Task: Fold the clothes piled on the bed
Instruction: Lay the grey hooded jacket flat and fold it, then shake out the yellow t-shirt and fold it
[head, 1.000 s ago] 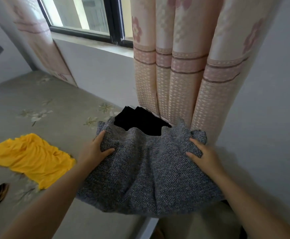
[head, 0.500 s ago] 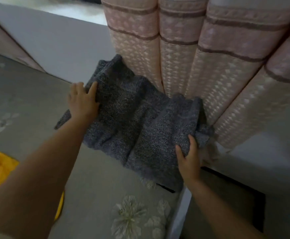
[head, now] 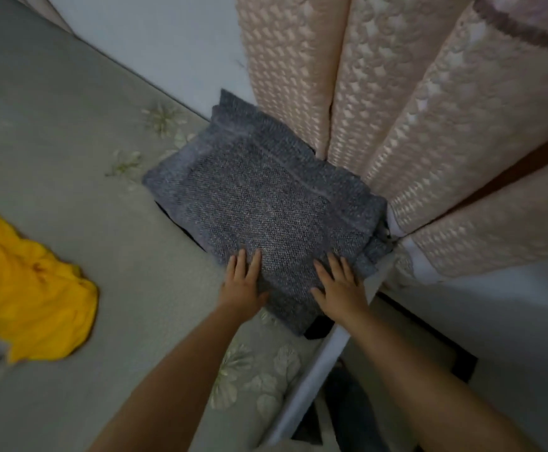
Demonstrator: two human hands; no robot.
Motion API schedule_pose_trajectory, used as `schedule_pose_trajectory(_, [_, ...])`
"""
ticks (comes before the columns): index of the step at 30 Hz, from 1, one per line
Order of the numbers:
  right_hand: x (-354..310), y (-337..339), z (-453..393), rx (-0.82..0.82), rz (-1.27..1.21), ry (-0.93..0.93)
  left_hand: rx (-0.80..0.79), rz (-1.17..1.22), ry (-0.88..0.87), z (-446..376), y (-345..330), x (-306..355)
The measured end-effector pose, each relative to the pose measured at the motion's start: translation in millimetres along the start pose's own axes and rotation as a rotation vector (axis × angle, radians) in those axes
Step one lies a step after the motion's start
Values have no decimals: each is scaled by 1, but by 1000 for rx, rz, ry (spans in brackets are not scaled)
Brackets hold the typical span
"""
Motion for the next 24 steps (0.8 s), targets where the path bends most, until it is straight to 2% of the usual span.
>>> schedule_pose_trajectory(2, [3,5,-1,-29,40,23,13,-9,26,11,0,2])
schedule_pose_trajectory(4, [-2,12,5,-48,80,32,109,18,87,27,-3,5])
schedule_pose_trajectory(6, [-8,20,13,6,117,48,236,77,210,49,-9,7])
schedule_pose_trajectory(8, [-17,25,24,110,150,118,288,104,326,74,-17,9])
schedule_pose_trajectory(12, [-55,29,45,139,162,417,372,162,534,135,-28,2])
schedule_pose_trajectory(20, [-203,4,126,181,172,985,601,251,1011,292,-47,-40])
schedule_pose_trajectory(24, [-249,-23,177,208,286,1207,653,297,1197,368,-70,-64])
Point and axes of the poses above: each hand's wrist, its own z-axis away from the middle knuckle, its own y-axis out of the back of the hand, x = y × z, the point moved 1 cm from there along -z, towards the middle knuckle, and after that the axes turned 2 degrees about -y, right-handed, at the moved point
